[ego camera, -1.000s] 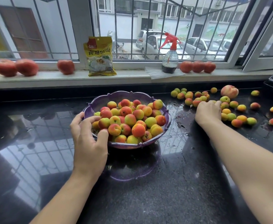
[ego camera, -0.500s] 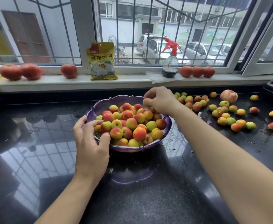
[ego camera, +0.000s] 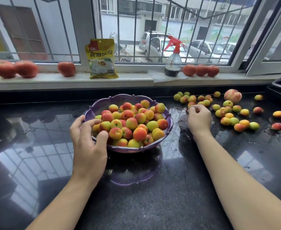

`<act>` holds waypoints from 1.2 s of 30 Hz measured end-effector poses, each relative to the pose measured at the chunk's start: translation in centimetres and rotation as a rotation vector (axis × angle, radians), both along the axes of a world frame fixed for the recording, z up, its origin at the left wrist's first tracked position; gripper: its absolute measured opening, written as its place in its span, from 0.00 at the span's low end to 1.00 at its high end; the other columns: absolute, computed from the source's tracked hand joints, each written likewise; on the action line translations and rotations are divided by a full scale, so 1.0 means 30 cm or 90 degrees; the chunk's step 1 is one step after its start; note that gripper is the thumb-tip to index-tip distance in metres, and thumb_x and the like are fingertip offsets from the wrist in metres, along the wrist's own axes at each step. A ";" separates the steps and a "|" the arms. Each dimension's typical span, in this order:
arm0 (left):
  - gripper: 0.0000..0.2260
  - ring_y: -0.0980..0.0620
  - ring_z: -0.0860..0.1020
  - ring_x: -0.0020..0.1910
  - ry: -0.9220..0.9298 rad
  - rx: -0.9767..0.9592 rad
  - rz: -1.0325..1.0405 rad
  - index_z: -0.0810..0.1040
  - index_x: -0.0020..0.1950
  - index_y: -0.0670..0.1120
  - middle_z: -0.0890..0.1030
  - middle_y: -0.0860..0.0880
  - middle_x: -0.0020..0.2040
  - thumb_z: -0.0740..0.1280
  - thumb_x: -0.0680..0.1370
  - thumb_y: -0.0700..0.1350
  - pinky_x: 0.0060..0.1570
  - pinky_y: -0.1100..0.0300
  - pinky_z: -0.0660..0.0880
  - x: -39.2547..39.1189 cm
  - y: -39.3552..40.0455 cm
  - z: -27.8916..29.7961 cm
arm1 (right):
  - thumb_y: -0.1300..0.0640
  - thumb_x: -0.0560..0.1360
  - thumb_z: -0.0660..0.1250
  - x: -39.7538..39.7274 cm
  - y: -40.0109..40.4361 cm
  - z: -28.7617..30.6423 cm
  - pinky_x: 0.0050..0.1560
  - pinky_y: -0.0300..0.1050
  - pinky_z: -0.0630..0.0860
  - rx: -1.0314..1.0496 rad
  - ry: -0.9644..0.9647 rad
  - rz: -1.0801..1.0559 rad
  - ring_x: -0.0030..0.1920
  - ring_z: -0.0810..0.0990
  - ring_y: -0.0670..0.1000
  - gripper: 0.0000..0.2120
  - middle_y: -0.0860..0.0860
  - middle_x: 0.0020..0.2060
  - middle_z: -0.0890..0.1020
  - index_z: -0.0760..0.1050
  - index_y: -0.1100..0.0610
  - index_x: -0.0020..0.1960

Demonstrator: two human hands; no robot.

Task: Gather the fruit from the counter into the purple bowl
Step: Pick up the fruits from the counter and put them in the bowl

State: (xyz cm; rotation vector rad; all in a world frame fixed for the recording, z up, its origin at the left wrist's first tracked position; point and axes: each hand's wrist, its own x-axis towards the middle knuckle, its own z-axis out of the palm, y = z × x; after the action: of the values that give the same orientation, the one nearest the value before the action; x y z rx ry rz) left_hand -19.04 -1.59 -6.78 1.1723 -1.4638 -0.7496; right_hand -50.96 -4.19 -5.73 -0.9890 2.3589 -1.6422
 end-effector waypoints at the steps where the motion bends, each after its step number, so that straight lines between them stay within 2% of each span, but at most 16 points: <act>1: 0.15 0.77 0.64 0.62 0.011 -0.002 0.003 0.75 0.63 0.53 0.60 0.57 0.74 0.61 0.77 0.53 0.51 0.86 0.59 0.001 0.001 0.004 | 0.55 0.80 0.62 0.000 0.003 0.023 0.45 0.50 0.80 -0.013 -0.025 0.020 0.42 0.83 0.55 0.08 0.57 0.46 0.84 0.79 0.55 0.47; 3: 0.16 0.65 0.67 0.68 0.032 -0.005 0.021 0.76 0.61 0.54 0.64 0.55 0.74 0.59 0.77 0.55 0.63 0.75 0.63 0.005 -0.002 0.014 | 0.49 0.83 0.59 0.040 0.045 0.104 0.33 0.49 0.80 0.031 -0.118 0.153 0.33 0.83 0.53 0.12 0.60 0.45 0.83 0.76 0.56 0.51; 5: 0.15 0.63 0.69 0.68 0.037 -0.015 0.044 0.77 0.60 0.54 0.68 0.53 0.71 0.58 0.77 0.55 0.68 0.67 0.66 0.009 -0.006 0.020 | 0.41 0.83 0.57 0.109 0.112 0.184 0.29 0.45 0.77 0.216 -0.183 0.329 0.32 0.83 0.54 0.19 0.59 0.46 0.82 0.74 0.57 0.57; 8: 0.13 0.74 0.71 0.55 0.008 -0.040 0.096 0.77 0.58 0.52 0.72 0.51 0.63 0.59 0.77 0.52 0.50 0.82 0.64 0.011 -0.003 0.023 | 0.40 0.82 0.59 0.179 0.158 0.215 0.37 0.49 0.83 0.387 -0.190 0.494 0.41 0.87 0.57 0.21 0.58 0.54 0.82 0.72 0.55 0.65; 11: 0.10 0.73 0.74 0.48 -0.008 -0.083 0.164 0.78 0.53 0.50 0.74 0.50 0.56 0.58 0.78 0.49 0.43 0.79 0.66 0.018 0.004 0.021 | 0.42 0.83 0.59 0.174 0.118 0.182 0.53 0.56 0.84 0.230 -0.336 0.436 0.49 0.87 0.60 0.23 0.62 0.55 0.84 0.72 0.58 0.68; 14: 0.07 0.59 0.77 0.46 -0.009 -0.144 0.159 0.77 0.50 0.50 0.77 0.50 0.49 0.59 0.79 0.46 0.46 0.66 0.72 0.016 0.007 0.017 | 0.46 0.84 0.59 0.144 0.086 0.162 0.58 0.59 0.81 0.014 -0.538 0.346 0.54 0.85 0.62 0.24 0.64 0.57 0.81 0.65 0.58 0.74; 16: 0.07 0.60 0.75 0.49 -0.032 -0.156 0.123 0.78 0.52 0.51 0.77 0.51 0.51 0.60 0.79 0.46 0.48 0.72 0.69 0.007 0.005 0.014 | 0.45 0.84 0.59 0.140 0.084 0.153 0.55 0.62 0.82 0.036 -0.532 0.344 0.54 0.85 0.61 0.22 0.62 0.59 0.81 0.67 0.57 0.73; 18: 0.11 0.61 0.71 0.60 -0.076 -0.115 0.077 0.79 0.57 0.54 0.73 0.52 0.61 0.60 0.78 0.49 0.58 0.75 0.62 -0.002 -0.004 0.006 | 0.42 0.84 0.57 0.156 0.095 0.145 0.51 0.65 0.82 0.150 -0.472 0.377 0.55 0.84 0.62 0.22 0.60 0.59 0.81 0.72 0.55 0.69; 21: 0.12 0.57 0.69 0.69 -0.107 -0.068 0.042 0.81 0.54 0.56 0.73 0.56 0.65 0.59 0.78 0.55 0.63 0.69 0.63 0.001 -0.013 -0.001 | 0.36 0.82 0.55 0.179 0.100 0.143 0.47 0.65 0.83 0.223 -0.443 0.408 0.55 0.84 0.64 0.25 0.59 0.60 0.81 0.73 0.51 0.68; 25: 0.15 0.52 0.76 0.41 -0.132 -0.194 0.126 0.81 0.43 0.52 0.80 0.57 0.39 0.56 0.80 0.51 0.38 0.61 0.70 0.022 0.023 0.027 | 0.37 0.82 0.56 0.160 0.073 0.123 0.55 0.62 0.82 0.071 -0.581 0.379 0.55 0.84 0.63 0.28 0.62 0.60 0.81 0.69 0.58 0.70; 27: 0.15 0.54 0.79 0.36 -0.109 -0.291 0.093 0.85 0.48 0.48 0.85 0.55 0.40 0.58 0.82 0.46 0.34 0.57 0.75 0.022 0.037 0.036 | 0.41 0.84 0.56 0.136 0.053 0.110 0.59 0.59 0.80 -0.070 -0.672 0.368 0.60 0.81 0.62 0.23 0.61 0.63 0.77 0.64 0.54 0.73; 29: 0.14 0.54 0.81 0.46 -0.136 -0.360 0.066 0.85 0.56 0.43 0.85 0.53 0.49 0.60 0.82 0.43 0.48 0.64 0.77 0.012 0.034 0.032 | 0.48 0.84 0.59 0.096 0.021 0.077 0.63 0.57 0.77 -0.103 -0.585 0.312 0.64 0.77 0.61 0.24 0.60 0.65 0.75 0.64 0.58 0.76; 31: 0.15 0.52 0.75 0.62 -0.182 -0.312 0.074 0.83 0.63 0.45 0.80 0.51 0.62 0.61 0.81 0.45 0.64 0.71 0.66 0.004 0.003 0.020 | 0.57 0.80 0.62 0.046 -0.004 0.050 0.64 0.56 0.76 -0.001 -0.286 0.196 0.65 0.76 0.60 0.21 0.58 0.65 0.77 0.71 0.58 0.72; 32: 0.16 0.52 0.69 0.69 -0.183 -0.237 0.070 0.82 0.65 0.48 0.76 0.50 0.69 0.61 0.80 0.48 0.70 0.69 0.60 0.002 -0.013 0.014 | 0.61 0.78 0.61 0.015 -0.017 0.033 0.65 0.55 0.75 0.076 -0.123 0.139 0.65 0.76 0.61 0.21 0.58 0.65 0.77 0.74 0.57 0.70; 34: 0.19 0.58 0.59 0.77 -0.147 -0.085 0.023 0.79 0.67 0.54 0.64 0.52 0.79 0.59 0.79 0.54 0.74 0.60 0.56 -0.005 -0.036 -0.004 | 0.62 0.77 0.61 -0.047 -0.046 0.008 0.67 0.53 0.70 0.249 0.148 0.062 0.66 0.71 0.63 0.21 0.60 0.68 0.74 0.74 0.57 0.70; 36: 0.18 0.62 0.55 0.78 -0.126 -0.026 -0.014 0.76 0.65 0.57 0.58 0.57 0.80 0.58 0.78 0.57 0.72 0.58 0.58 -0.009 -0.044 -0.024 | 0.58 0.78 0.60 -0.103 -0.083 -0.016 0.68 0.56 0.66 0.407 0.363 0.021 0.67 0.67 0.65 0.21 0.60 0.69 0.72 0.71 0.58 0.70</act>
State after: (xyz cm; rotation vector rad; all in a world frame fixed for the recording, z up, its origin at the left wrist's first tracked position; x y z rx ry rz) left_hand -19.32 -2.91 -7.50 1.2282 -1.6501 -0.6301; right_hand -54.04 -6.68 -6.21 -1.4403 2.8764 -0.5228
